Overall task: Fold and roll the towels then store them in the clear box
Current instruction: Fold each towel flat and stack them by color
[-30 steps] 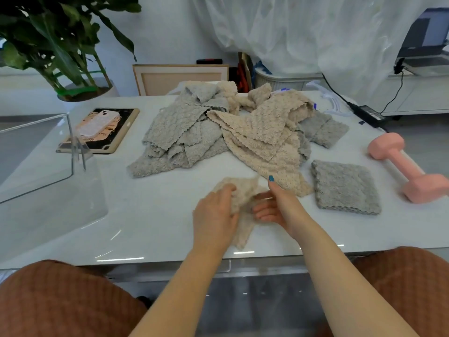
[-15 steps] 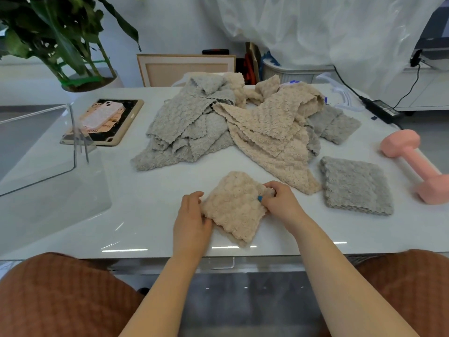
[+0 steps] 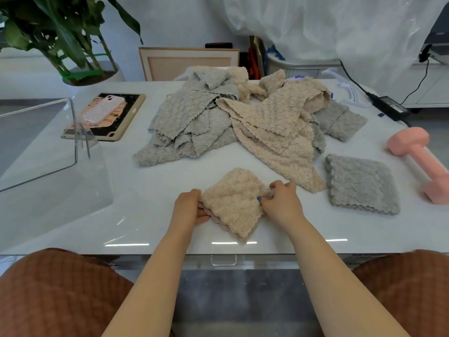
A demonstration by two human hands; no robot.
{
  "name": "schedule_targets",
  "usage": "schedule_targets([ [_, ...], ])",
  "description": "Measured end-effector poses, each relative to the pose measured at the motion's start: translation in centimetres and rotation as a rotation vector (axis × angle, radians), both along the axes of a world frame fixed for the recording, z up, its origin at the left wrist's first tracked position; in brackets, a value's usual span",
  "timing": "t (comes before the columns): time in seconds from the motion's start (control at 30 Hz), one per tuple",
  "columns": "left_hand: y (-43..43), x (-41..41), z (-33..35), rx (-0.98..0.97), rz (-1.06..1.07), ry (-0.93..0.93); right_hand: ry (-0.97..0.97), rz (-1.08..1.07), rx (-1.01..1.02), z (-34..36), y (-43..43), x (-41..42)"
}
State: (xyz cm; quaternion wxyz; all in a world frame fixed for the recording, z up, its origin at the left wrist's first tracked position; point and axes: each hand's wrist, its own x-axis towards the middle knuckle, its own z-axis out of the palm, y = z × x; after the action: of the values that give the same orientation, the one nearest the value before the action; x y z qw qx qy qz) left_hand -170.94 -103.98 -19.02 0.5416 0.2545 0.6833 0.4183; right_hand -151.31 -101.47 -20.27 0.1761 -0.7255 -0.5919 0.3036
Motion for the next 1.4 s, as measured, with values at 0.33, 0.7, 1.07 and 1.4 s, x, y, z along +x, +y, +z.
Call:
schedule_targets([
  [0.33, -0.1, 1.1, 2.5, 0.547, -0.113, 0.161, 0.766, -0.142, -0.039, 1.9, 0.9, 2.5],
  [0.7, -2.6, -1.6, 0.9, 0.218, -0.63, 0.316, 0.594, -0.242, -0.252, 1.7, -0.2, 2.1],
  [1.07, 0.0, 3.8, 0.3, -0.004, -0.333, 0.076, 0.738, -0.029, -0.162, 3.0, -1.6, 2.5],
  [1.4, 3.8, 12.9, 1.6, 0.096, -0.346, -0.265, 0.901, -0.333, 0.234, 3.2, -0.6, 10.3],
])
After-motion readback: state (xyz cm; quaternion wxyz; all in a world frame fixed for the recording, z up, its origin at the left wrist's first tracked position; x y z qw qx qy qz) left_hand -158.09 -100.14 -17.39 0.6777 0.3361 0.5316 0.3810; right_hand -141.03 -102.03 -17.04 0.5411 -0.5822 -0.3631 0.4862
